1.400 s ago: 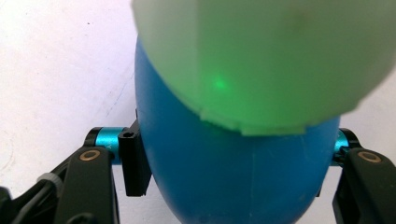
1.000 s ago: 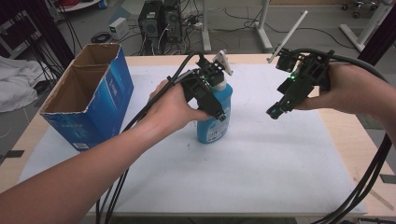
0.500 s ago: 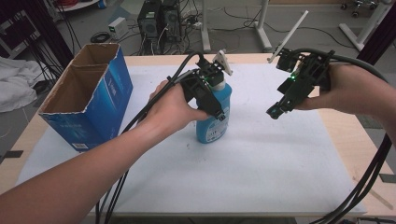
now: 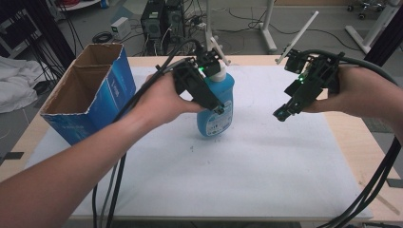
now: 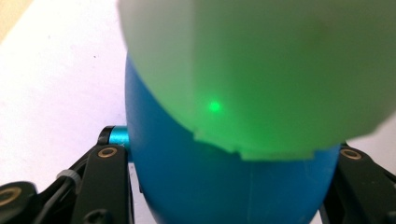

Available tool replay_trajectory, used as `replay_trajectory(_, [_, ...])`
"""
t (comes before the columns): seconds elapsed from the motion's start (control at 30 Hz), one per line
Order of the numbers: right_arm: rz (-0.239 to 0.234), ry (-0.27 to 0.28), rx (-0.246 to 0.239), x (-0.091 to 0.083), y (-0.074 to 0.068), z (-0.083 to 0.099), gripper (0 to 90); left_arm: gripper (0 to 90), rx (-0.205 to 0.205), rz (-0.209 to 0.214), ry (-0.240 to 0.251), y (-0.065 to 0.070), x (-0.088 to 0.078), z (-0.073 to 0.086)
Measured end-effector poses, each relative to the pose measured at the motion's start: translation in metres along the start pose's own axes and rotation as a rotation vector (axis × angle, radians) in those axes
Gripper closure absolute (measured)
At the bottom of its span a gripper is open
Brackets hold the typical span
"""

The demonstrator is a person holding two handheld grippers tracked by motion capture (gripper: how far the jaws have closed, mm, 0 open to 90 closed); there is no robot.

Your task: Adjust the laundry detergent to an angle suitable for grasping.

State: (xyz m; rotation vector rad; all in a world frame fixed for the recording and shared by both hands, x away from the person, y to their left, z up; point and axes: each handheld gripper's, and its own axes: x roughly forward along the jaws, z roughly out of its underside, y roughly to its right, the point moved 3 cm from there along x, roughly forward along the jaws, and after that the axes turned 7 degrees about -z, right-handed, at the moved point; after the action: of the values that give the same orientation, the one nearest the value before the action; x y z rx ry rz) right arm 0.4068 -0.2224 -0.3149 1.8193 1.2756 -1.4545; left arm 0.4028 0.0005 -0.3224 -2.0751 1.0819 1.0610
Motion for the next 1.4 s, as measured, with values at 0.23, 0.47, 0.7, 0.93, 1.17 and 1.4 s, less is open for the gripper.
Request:
replay_trajectory(0.23, [0.002, 0.003, -0.003, 0.000, -0.001, 0.000, 12.6, 44.1, 0.163, 0.090, -0.004, -0.006, -0.012, 0.017])
replay_trajectory(0.47, [0.004, 0.001, -0.004, 0.000, -0.001, -0.001, 12.6, 44.2, 0.305, 0.194, 0.042, -0.005, -0.012, 0.040])
replay_trajectory(0.7, [0.002, -0.002, -0.007, 0.002, -0.002, -0.002, 12.6, 44.2, 0.369, 0.248, 0.087, -0.003, -0.005, 0.054])
replay_trajectory(0.93, [0.005, -0.008, -0.009, 0.002, -0.002, -0.002, 12.6, 44.1, 0.420, 0.268, 0.065, -0.002, 0.001, 0.060])
replay_trajectory(1.17, [0.004, -0.010, -0.004, 0.004, -0.002, -0.001, 12.6, 43.5, 0.432, 0.274, 0.063, 0.000, 0.003, 0.060])
replay_trajectory(1.4, [0.003, -0.014, -0.007, 0.004, -0.003, -0.002, 12.6, 42.7, 0.435, 0.271, 0.061, 0.001, 0.005, 0.058])
